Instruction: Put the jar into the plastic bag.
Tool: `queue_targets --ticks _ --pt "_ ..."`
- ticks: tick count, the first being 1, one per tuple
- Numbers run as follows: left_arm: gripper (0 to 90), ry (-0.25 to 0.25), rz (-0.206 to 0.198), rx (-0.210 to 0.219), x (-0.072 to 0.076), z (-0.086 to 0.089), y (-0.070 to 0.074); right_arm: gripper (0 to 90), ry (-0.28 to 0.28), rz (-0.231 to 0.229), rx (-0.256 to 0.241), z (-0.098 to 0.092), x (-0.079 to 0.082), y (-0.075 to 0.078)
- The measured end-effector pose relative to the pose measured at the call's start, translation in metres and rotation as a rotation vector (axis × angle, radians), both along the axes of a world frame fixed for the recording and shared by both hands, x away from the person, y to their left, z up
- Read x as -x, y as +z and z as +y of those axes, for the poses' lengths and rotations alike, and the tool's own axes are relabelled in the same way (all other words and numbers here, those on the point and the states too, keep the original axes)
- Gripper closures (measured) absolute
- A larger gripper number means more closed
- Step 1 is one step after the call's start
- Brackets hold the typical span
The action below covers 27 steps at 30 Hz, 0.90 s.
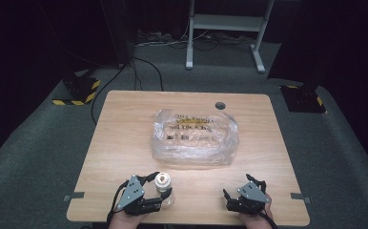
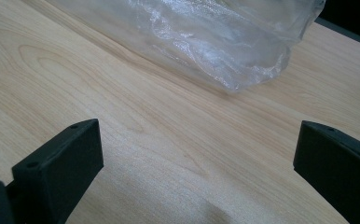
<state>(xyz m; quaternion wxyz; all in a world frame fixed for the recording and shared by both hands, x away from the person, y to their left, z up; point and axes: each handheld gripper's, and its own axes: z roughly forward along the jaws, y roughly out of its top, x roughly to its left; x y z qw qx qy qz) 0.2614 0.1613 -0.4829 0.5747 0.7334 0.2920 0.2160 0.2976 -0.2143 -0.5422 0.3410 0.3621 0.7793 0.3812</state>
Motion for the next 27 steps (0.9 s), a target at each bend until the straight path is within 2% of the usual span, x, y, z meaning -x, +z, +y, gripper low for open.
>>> queue_targets --ticks 5,9,13,18,27 --pt "37.1 -0.003 -0.008 -0.005 0.0 -0.002 -0.001 1.0 0.002 -0.001 0.0 0.0 0.0 0.0" --pt "45.1 -0.012 -0.013 -0.007 -0.001 -0.002 -0.002 1.0 0.007 -0.001 0.004 0.0 0.0 0.0" --pt "45.6 -0.007 -0.014 -0.002 0.0 -0.002 -0.002 1.0 0.005 -0.002 -0.002 0.0 0.0 0.0" --pt "45.8 0.005 0.007 0.016 -0.002 0.002 0.0 1.0 0.006 -0.005 -0.003 -0.001 0.0 0.0" --pt "45.9 0.035 0.0 0.019 -0.006 0.007 0.009 1.0 0.013 -0.004 -0.011 -0.001 0.001 0.0"
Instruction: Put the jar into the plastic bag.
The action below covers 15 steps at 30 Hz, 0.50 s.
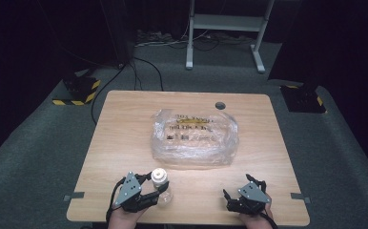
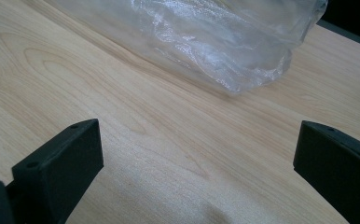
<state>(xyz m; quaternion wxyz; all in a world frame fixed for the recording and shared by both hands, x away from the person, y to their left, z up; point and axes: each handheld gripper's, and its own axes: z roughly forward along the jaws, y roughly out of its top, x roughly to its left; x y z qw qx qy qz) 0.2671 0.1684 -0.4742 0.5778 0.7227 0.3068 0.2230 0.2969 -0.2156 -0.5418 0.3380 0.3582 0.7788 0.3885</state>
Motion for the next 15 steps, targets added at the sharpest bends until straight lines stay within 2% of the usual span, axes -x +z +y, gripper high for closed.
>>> queue_targets --ticks 9,15 --pt "45.9 0.023 -0.012 0.0 -0.005 0.004 0.013 0.9 0.005 0.003 -0.011 -0.001 0.0 0.0" --pt "45.9 0.042 -0.017 0.019 -0.012 0.005 0.022 1.0 0.004 0.002 -0.029 -0.003 0.0 0.001"
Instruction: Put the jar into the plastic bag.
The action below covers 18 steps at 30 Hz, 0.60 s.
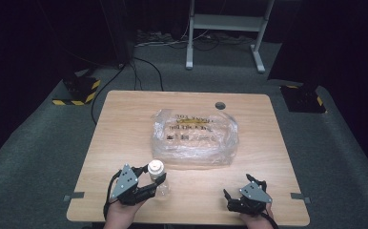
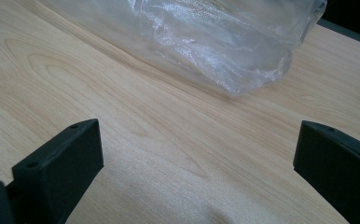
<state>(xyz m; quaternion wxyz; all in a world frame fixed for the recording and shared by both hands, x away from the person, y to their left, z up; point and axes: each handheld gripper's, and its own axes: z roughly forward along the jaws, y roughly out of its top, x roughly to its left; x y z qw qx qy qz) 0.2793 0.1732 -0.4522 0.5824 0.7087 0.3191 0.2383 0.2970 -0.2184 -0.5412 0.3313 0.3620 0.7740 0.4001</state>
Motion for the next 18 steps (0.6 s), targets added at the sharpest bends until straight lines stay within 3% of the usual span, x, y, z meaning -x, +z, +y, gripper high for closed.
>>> queue_targets --ticks 18 --pt "45.9 0.041 -0.012 0.014 -0.021 -0.003 0.019 0.9 0.016 0.002 0.001 0.0 0.0 0.0"
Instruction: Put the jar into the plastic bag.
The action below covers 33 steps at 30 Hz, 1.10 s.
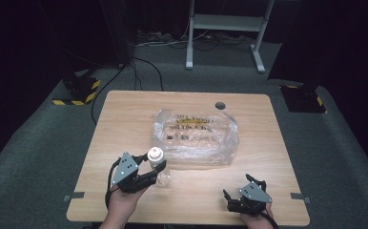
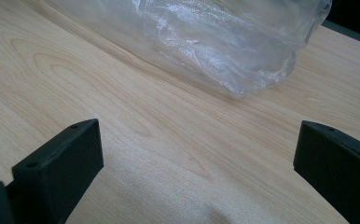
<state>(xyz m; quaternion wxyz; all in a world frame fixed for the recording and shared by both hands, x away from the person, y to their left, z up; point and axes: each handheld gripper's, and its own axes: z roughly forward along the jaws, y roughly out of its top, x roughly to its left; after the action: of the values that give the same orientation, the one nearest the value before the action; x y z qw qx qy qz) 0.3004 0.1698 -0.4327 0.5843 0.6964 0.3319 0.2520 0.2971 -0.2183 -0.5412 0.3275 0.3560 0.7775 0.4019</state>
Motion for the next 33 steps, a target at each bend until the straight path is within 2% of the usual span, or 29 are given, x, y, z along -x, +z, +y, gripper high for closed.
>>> queue_targets --ticks 17,21,33 --pt "45.9 0.004 -0.026 0.005 -0.017 -0.013 0.012 0.9 0.003 0.001 -0.014 -0.001 0.0 0.0" --pt "45.9 -0.003 -0.028 0.02 -0.021 -0.015 0.015 1.0 0.001 0.007 -0.028 -0.003 -0.001 0.001" --pt "46.0 0.015 -0.056 0.03 -0.033 -0.024 0.025 0.9 0.004 0.005 -0.031 -0.003 0.0 0.001"
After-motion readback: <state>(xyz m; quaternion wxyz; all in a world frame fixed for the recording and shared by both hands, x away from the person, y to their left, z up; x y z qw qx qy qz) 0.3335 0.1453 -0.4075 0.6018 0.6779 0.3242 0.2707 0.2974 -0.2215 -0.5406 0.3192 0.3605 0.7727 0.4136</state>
